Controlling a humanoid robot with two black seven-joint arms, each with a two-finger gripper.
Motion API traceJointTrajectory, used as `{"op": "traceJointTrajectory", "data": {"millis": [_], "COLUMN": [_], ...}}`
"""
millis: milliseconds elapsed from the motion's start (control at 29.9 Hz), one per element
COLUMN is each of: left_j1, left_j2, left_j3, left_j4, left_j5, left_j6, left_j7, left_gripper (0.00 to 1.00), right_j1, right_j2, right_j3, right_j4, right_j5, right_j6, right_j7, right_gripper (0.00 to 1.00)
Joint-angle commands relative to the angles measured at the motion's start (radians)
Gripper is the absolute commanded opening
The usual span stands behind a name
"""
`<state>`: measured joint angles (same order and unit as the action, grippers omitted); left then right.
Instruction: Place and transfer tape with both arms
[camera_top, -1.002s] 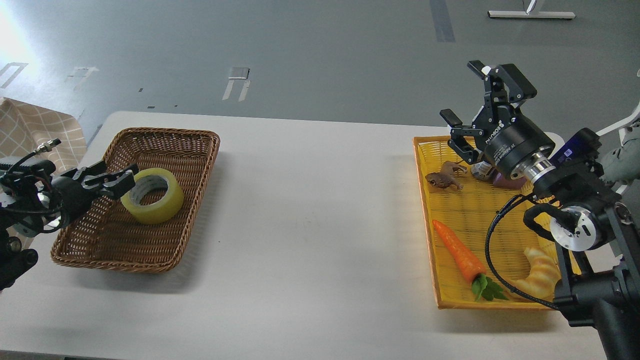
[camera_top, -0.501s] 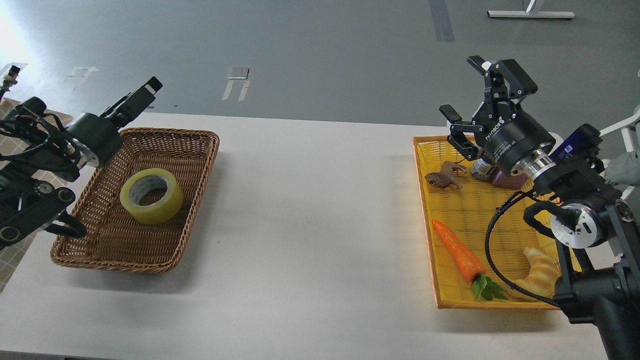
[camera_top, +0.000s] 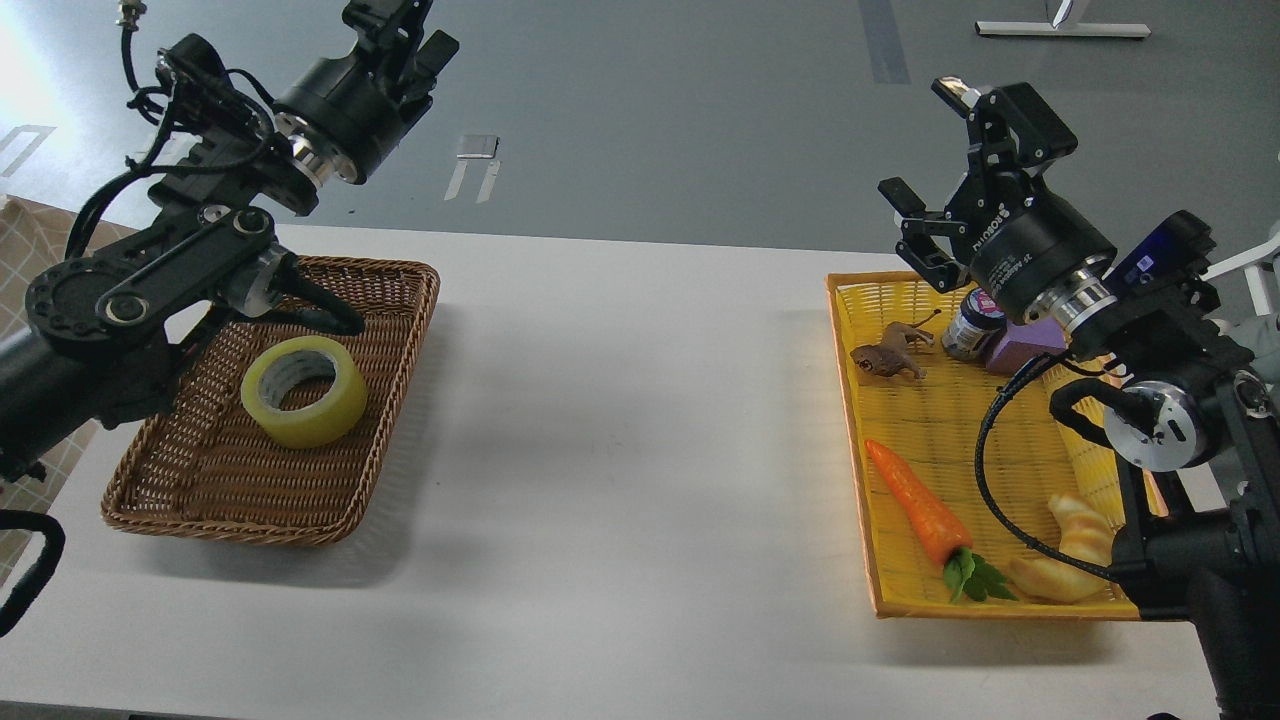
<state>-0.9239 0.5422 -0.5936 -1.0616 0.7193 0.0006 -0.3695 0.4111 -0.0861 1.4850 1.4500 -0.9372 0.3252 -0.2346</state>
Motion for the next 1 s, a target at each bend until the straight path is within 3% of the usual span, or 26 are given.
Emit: {"op": "traceJointTrajectory", "data": {"millis": [0,267,468,735,969], "left_j1": [-0.024,0.025,0.129,0.197,0.177], "left_j2": [-0.066,-0.165,-0.188,-0.289,-0.298], "left_j3": [-0.046,-0.230,-0.317,-0.387,-0.388], "left_j4": [-0.001,-0.001,0.000,0.005,-0.008], "left_j5": [-0.101,-0.263,-0.291,-0.278,-0.178], "left_j6": [-0.066,-0.244,-0.350,-0.329,-0.271], "left_j7": [0.001,0.024,0.136,0.139,0.126], "left_gripper": [0.98,0.98,0.98,0.98,0.98], "right_j1": [0.050,0.098,0.121,0.161,0.147], "right_j2": [0.000,0.006,0.026,0.086,0.086], "right_j3": [0.001,0.003,0.009,0.012,0.005], "right_j4": [-0.003,-0.006,0.006,0.013,-0.011], "right_j5": [0.000,0.002,0.003,0.003,0.002], "right_j6": [-0.002,-0.008,-0.008,-0.011,-0.012], "right_j7": [-0.002,-0.002,0.000,0.001,0.001], "right_gripper": [1.00,1.00,1.00,1.00,1.00]}}
